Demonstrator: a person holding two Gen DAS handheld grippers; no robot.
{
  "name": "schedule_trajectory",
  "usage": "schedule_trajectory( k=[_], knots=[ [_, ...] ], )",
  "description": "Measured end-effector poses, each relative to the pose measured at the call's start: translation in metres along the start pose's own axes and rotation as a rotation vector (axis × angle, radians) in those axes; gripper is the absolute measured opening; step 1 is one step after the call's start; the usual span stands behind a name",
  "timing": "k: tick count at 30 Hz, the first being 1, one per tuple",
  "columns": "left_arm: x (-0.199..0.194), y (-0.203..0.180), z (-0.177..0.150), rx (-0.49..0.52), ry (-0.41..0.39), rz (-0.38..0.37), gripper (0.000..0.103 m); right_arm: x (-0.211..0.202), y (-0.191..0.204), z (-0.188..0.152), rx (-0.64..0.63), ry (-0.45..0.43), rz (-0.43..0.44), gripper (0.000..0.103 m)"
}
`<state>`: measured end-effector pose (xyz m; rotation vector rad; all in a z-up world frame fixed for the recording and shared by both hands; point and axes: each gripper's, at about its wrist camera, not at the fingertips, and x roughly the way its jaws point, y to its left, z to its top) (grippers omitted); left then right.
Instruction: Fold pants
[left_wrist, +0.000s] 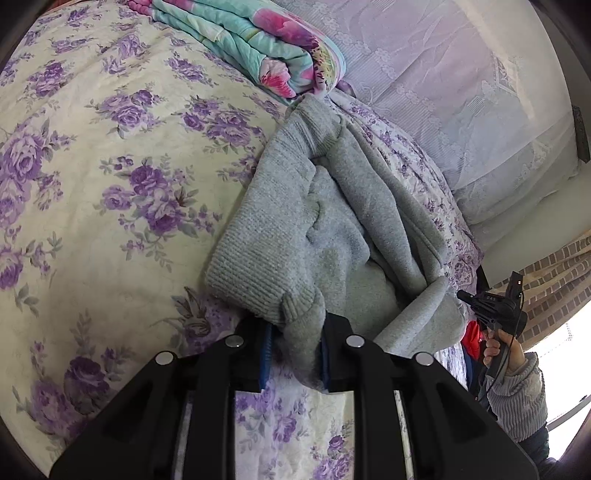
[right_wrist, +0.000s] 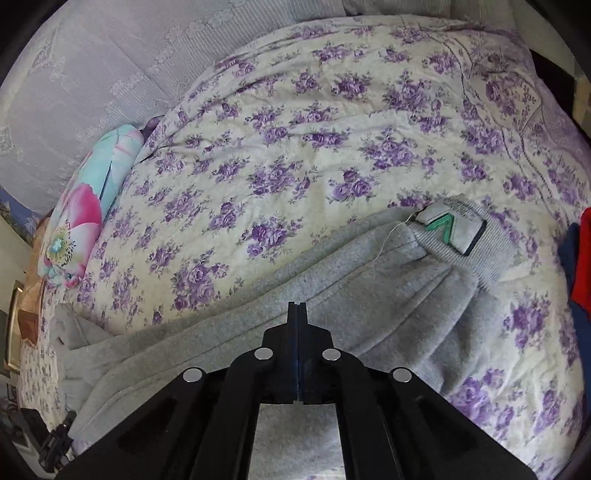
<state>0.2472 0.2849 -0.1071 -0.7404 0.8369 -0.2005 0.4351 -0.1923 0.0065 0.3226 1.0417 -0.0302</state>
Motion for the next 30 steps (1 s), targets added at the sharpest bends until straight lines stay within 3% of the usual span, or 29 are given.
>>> schedule_trajectory(
  k=[2, 3, 4, 9, 13, 17, 19, 24, 26, 27, 28, 30],
  knots=[
    [0.000, -0.001, -0.001, 0.003, -0.001, 0.006, 0.019, -0.003, -0.012, 0.007, 0.048, 0.014, -0.002, 0.025],
    [0.000, -0.001, -0.001, 0.004, -0.002, 0.007, 0.019, -0.006, -0.021, 0.012, 0.094, 0.012, -0.019, 0.060],
    [0.000, -0.001, -0.001, 0.005, -0.003, 0.009, 0.019, -0.008, -0.030, 0.017, 0.118, -0.007, -0.053, 0.068],
    [0.002, -0.001, -0.001, 0.010, -0.001, 0.018, 0.019, -0.016, -0.069, 0.038, 0.160, -0.056, -0.156, 0.067],
    [0.005, -0.002, 0.000, 0.016, 0.002, 0.024, 0.019, -0.002, -0.079, 0.038, 0.138, -0.004, -0.178, 0.068],
    [0.005, -0.002, 0.001, 0.020, 0.002, 0.030, 0.020, 0.013, -0.060, 0.043, 0.094, -0.004, -0.184, 0.068],
    [0.005, -0.002, 0.000, 0.021, 0.001, 0.032, 0.020, 0.023, -0.045, 0.049, 0.050, -0.004, -0.230, 0.075],
    [0.005, -0.002, 0.000, 0.022, 0.001, 0.032, 0.020, 0.057, -0.022, 0.059, -0.099, 0.080, -0.376, 0.076],
    [0.006, -0.002, 0.001, 0.023, 0.002, 0.029, 0.020, 0.061, -0.027, 0.055, -0.126, 0.091, -0.390, 0.074],
    [0.006, -0.002, 0.001, 0.023, 0.002, 0.028, 0.020, 0.060, -0.032, 0.052, -0.131, 0.094, -0.386, 0.065],
    [0.006, -0.002, 0.001, 0.024, 0.003, 0.028, 0.021, 0.058, -0.038, 0.050, -0.134, 0.100, -0.384, 0.047],
    [0.006, -0.002, 0.002, 0.024, 0.004, 0.023, 0.021, 0.048, -0.048, 0.044, -0.121, 0.081, -0.321, 0.033]
  ],
)
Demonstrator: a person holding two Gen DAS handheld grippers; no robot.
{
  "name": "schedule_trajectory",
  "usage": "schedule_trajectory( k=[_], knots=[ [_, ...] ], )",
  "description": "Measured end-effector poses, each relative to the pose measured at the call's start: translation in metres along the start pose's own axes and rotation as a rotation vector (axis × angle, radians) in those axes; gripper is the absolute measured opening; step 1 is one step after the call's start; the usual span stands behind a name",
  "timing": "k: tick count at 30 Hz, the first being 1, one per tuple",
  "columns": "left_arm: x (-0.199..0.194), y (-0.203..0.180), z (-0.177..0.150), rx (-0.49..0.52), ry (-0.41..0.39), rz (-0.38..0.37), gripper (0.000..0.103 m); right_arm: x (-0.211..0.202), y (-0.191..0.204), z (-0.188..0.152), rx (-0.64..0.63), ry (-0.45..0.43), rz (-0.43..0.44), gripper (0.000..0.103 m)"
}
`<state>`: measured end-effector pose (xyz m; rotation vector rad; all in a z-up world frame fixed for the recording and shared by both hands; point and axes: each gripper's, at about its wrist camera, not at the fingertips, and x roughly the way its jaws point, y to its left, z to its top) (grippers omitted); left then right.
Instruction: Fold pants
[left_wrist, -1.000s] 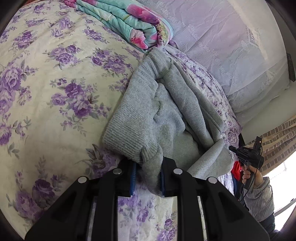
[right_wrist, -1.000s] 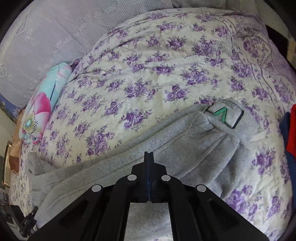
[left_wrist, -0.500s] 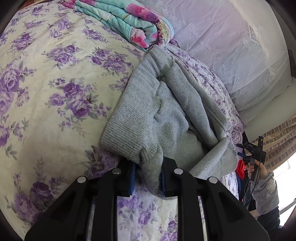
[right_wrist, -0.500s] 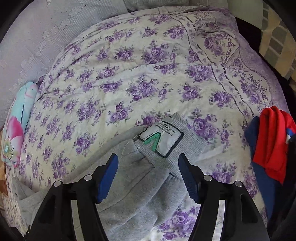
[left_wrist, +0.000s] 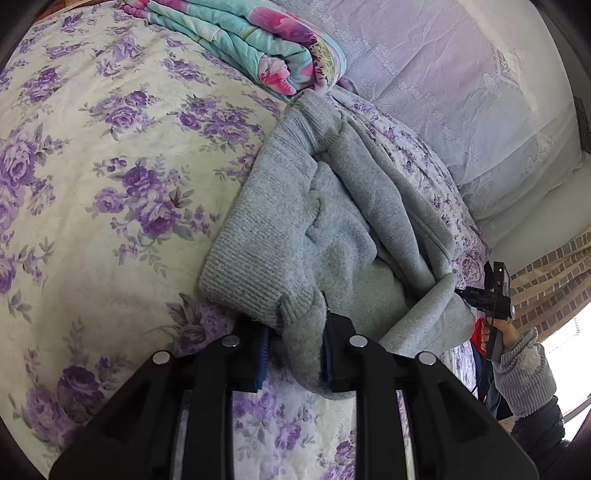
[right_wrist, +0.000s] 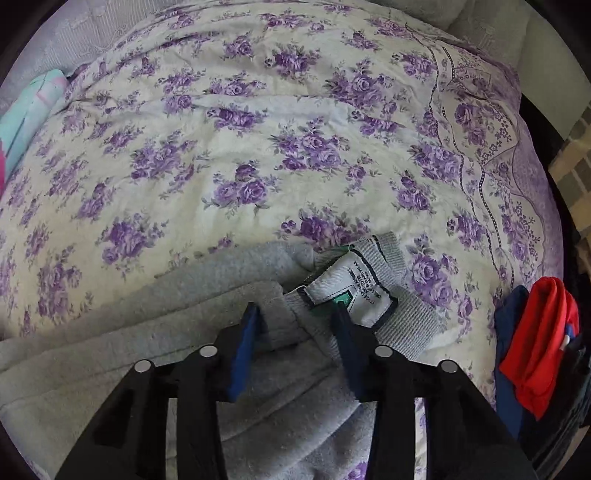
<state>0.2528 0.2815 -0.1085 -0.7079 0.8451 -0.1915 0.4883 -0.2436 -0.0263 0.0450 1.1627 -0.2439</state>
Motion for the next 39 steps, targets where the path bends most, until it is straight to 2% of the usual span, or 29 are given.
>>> schedule_trajectory(
  k=[2, 4, 12, 14, 17, 18, 20, 21, 22, 23, 24, 25, 27, 29, 31, 36, 38, 39],
  knots=[
    [0.000, 0.000, 0.000, 0.000, 0.000, -0.001, 0.022, -0.009, -0.012, -0.009, 0.041, -0.026, 0.077, 0.027],
    [0.000, 0.000, 0.000, 0.000, 0.000, -0.001, 0.022, -0.020, -0.022, -0.018, 0.099, -0.055, 0.155, 0.014],
    [-0.001, -0.001, 0.000, -0.002, -0.003, -0.008, 0.022, -0.085, -0.064, -0.073, 0.197, -0.221, 0.317, 0.012],
    [-0.004, 0.000, 0.000, -0.005, -0.008, -0.015, 0.022, -0.107, -0.083, -0.102, 0.224, -0.271, 0.366, 0.012],
    [-0.009, 0.001, -0.002, -0.018, -0.011, -0.027, 0.022, -0.134, -0.119, -0.168, 0.301, -0.333, 0.435, 0.012],
    [-0.010, 0.002, -0.002, -0.024, -0.008, -0.030, 0.022, -0.137, -0.132, -0.195, 0.333, -0.332, 0.458, 0.012],
    [-0.012, 0.002, -0.003, -0.034, 0.008, -0.032, 0.022, -0.129, -0.153, -0.249, 0.382, -0.272, 0.499, 0.014],
    [-0.012, 0.003, -0.003, -0.038, 0.017, -0.031, 0.022, -0.121, -0.164, -0.276, 0.429, -0.229, 0.491, 0.019],
    [-0.011, 0.002, -0.002, -0.042, 0.024, -0.030, 0.022, -0.115, -0.174, -0.300, 0.496, -0.205, 0.479, 0.046],
    [-0.010, 0.002, -0.002, -0.043, 0.030, -0.027, 0.023, -0.112, -0.182, -0.322, 0.571, -0.196, 0.485, 0.060],
    [-0.009, 0.002, -0.002, -0.044, 0.036, -0.026, 0.025, -0.109, -0.189, -0.340, 0.637, -0.200, 0.521, 0.065],
    [-0.007, 0.001, -0.001, -0.045, 0.044, -0.030, 0.030, -0.107, -0.193, -0.350, 0.682, -0.201, 0.576, 0.065],
    [-0.005, -0.001, 0.000, -0.050, 0.051, -0.038, 0.036, -0.105, -0.192, -0.356, 0.718, -0.211, 0.645, 0.065],
    [-0.003, -0.005, 0.001, -0.052, 0.060, -0.037, 0.044, -0.096, -0.183, -0.347, 0.712, -0.191, 0.711, 0.065],
    [0.000, -0.008, 0.002, -0.059, 0.069, -0.033, 0.047, -0.085, -0.169, -0.333, 0.704, -0.165, 0.719, 0.064],
    [0.006, -0.006, 0.006, -0.117, 0.092, -0.029, 0.047, -0.061, -0.141, -0.298, 0.696, -0.170, 0.765, 0.064],
    [0.006, -0.007, 0.007, -0.132, 0.097, -0.028, 0.046, -0.056, -0.131, -0.287, 0.665, -0.168, 0.759, 0.062],
    [0.006, -0.007, 0.007, -0.135, 0.097, -0.027, 0.046, -0.055, -0.126, -0.283, 0.640, -0.173, 0.750, 0.056]
  ],
)
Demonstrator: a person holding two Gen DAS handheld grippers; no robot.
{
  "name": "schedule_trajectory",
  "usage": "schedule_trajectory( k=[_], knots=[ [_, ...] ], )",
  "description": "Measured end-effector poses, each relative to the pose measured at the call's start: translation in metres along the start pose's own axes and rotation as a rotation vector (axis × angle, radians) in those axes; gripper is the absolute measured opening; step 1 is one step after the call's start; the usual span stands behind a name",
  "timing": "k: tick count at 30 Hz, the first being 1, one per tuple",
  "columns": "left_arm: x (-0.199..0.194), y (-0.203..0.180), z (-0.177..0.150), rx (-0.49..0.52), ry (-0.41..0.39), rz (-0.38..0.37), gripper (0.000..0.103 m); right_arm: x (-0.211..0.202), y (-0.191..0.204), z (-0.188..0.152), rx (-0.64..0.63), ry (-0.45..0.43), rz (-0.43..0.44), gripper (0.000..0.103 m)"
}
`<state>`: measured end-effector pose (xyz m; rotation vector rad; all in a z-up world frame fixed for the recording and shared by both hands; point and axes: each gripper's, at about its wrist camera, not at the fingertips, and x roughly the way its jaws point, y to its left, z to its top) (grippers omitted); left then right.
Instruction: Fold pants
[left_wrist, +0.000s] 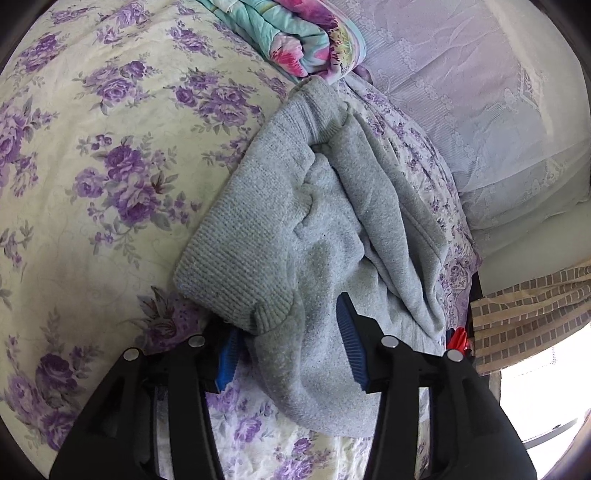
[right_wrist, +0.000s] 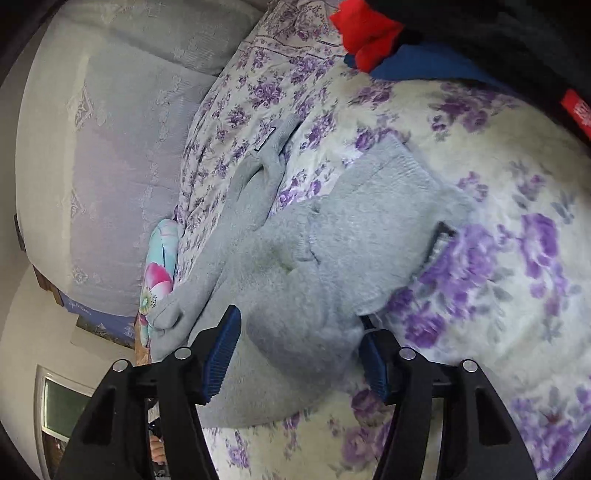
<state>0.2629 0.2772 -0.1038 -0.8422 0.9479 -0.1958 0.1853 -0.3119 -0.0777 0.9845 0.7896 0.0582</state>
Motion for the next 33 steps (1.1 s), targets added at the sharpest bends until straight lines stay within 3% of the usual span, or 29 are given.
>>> schedule_trajectory(
  k=[1, 2, 3, 5, 12, 15, 18, 20, 22, 23, 24, 25, 26, 27, 29, 31, 33],
  knots=[
    [0.000, 0.001, 0.000, -0.004, 0.000, 0.004, 0.040, 0.004, 0.004, 0.001, -0.021, 0.003, -0.011, 0.041],
    [-0.001, 0.002, 0.000, -0.009, -0.001, 0.014, 0.026, 0.006, 0.005, 0.002, -0.029, 0.004, -0.014, 0.029],
    [-0.003, 0.005, 0.000, -0.017, 0.000, 0.018, 0.020, 0.006, 0.005, 0.002, -0.026, 0.008, 0.001, 0.008],
    [-0.012, 0.010, -0.001, -0.033, -0.007, -0.012, 0.013, -0.001, 0.003, 0.002, -0.023, -0.006, 0.013, 0.007],
    [-0.087, 0.001, -0.034, -0.011, -0.065, -0.073, 0.012, -0.057, 0.022, -0.026, -0.118, 0.026, 0.025, 0.007],
    [-0.114, 0.015, -0.062, -0.017, -0.069, -0.051, 0.012, -0.081, 0.014, -0.049, -0.134, 0.066, 0.003, 0.007],
    [-0.110, 0.039, -0.091, -0.056, -0.036, 0.004, 0.012, -0.086, -0.006, -0.070, -0.111, 0.108, -0.033, 0.007],
    [-0.101, 0.046, -0.103, -0.035, -0.031, 0.065, 0.015, -0.081, -0.017, -0.077, -0.098, 0.129, -0.048, 0.008],
    [-0.104, 0.045, -0.107, -0.015, -0.058, 0.079, 0.021, -0.082, -0.027, -0.077, -0.056, 0.132, -0.030, 0.014],
    [-0.110, 0.044, -0.106, -0.018, -0.067, 0.075, 0.036, -0.085, -0.028, -0.074, -0.038, 0.132, -0.030, 0.016],
    [-0.117, 0.044, -0.104, -0.024, -0.087, 0.059, 0.047, -0.092, -0.028, -0.071, -0.033, 0.115, -0.045, 0.027],
    [-0.128, 0.045, -0.102, -0.031, -0.118, 0.054, 0.069, -0.103, -0.027, -0.067, -0.043, 0.075, -0.071, 0.046],
    [-0.139, 0.045, -0.101, -0.041, -0.158, 0.077, 0.081, -0.115, -0.026, -0.063, -0.053, 0.032, -0.100, 0.055],
    [-0.150, 0.047, -0.099, -0.048, -0.198, 0.113, 0.083, -0.129, -0.026, -0.059, -0.057, -0.016, -0.140, 0.066],
    [-0.167, 0.051, -0.091, -0.060, -0.250, 0.145, 0.084, -0.152, -0.029, -0.049, -0.044, -0.114, -0.194, 0.066],
    [-0.170, 0.053, -0.074, -0.064, -0.258, 0.165, 0.084, -0.162, -0.028, -0.038, -0.031, -0.171, -0.177, 0.067],
    [-0.160, 0.044, -0.054, -0.023, -0.250, 0.180, 0.084, -0.152, -0.017, -0.023, -0.047, -0.170, -0.118, 0.067]
  ],
)
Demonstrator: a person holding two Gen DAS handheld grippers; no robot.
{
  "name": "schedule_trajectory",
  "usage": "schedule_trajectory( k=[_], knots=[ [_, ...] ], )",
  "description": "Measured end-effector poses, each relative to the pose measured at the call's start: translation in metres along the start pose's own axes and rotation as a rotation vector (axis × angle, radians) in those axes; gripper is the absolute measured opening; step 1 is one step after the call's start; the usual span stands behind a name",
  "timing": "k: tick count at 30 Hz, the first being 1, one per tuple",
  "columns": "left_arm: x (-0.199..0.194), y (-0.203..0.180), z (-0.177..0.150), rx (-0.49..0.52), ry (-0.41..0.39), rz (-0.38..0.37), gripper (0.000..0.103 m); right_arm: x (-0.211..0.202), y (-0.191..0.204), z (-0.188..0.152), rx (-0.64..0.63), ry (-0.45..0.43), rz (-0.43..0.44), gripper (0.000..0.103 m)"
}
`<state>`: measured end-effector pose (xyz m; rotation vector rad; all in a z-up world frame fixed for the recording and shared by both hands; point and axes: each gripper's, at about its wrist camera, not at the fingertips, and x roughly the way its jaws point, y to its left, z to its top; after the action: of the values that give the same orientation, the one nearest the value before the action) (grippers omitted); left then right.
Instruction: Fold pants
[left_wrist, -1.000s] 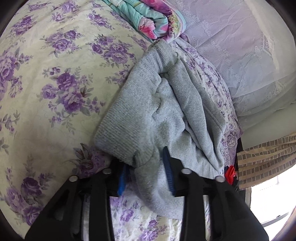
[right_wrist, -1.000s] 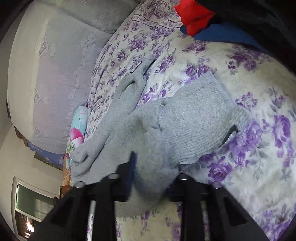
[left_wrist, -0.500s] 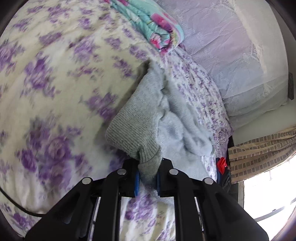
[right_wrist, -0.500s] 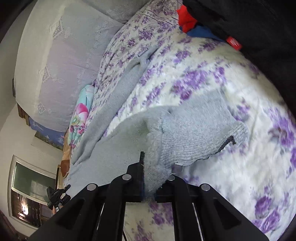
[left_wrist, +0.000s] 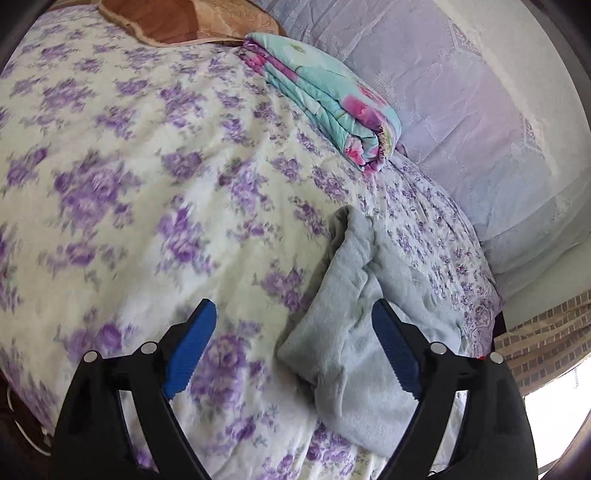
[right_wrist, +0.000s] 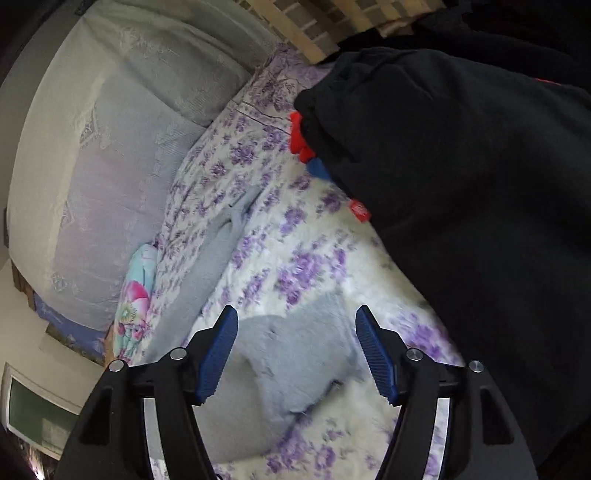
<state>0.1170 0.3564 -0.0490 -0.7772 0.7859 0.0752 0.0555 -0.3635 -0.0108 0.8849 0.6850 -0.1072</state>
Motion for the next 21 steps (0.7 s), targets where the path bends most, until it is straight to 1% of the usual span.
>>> schedule_trajectory(
  k=[2, 4, 6, 8, 11, 13, 16, 18, 21],
  knots=[
    [0.022, -0.018, 0.018, 0.058, 0.023, 0.001, 0.084, 0.024, 0.021, 0.014, -0.026, 0.019, 0.048, 0.067],
    [0.049, -0.039, 0.036, 0.111, 0.056, -0.022, 0.084, 0.057, 0.044, 0.029, -0.046, 0.053, 0.083, 0.067],
    [0.074, -0.056, 0.050, 0.148, 0.079, -0.020, 0.084, 0.093, 0.062, 0.044, -0.046, 0.087, 0.096, 0.067],
    [0.100, -0.067, 0.062, 0.162, 0.130, -0.024, 0.084, 0.132, 0.075, 0.060, -0.029, 0.129, 0.108, 0.067],
    [0.131, -0.075, 0.073, 0.139, 0.203, -0.029, 0.084, 0.186, 0.086, 0.080, 0.016, 0.177, 0.093, 0.067],
    [0.144, -0.078, 0.077, 0.131, 0.233, -0.034, 0.084, 0.220, 0.090, 0.090, 0.030, 0.217, 0.071, 0.067],
    [0.157, -0.080, 0.081, 0.113, 0.260, -0.038, 0.084, 0.263, 0.093, 0.102, 0.039, 0.246, 0.023, 0.068],
    [0.166, -0.081, 0.082, 0.110, 0.279, -0.037, 0.084, 0.284, 0.094, 0.106, 0.034, 0.254, -0.001, 0.068],
    [0.177, -0.083, 0.081, 0.111, 0.307, -0.029, 0.083, 0.296, 0.102, 0.111, 0.000, 0.233, -0.005, 0.073]
  ],
)
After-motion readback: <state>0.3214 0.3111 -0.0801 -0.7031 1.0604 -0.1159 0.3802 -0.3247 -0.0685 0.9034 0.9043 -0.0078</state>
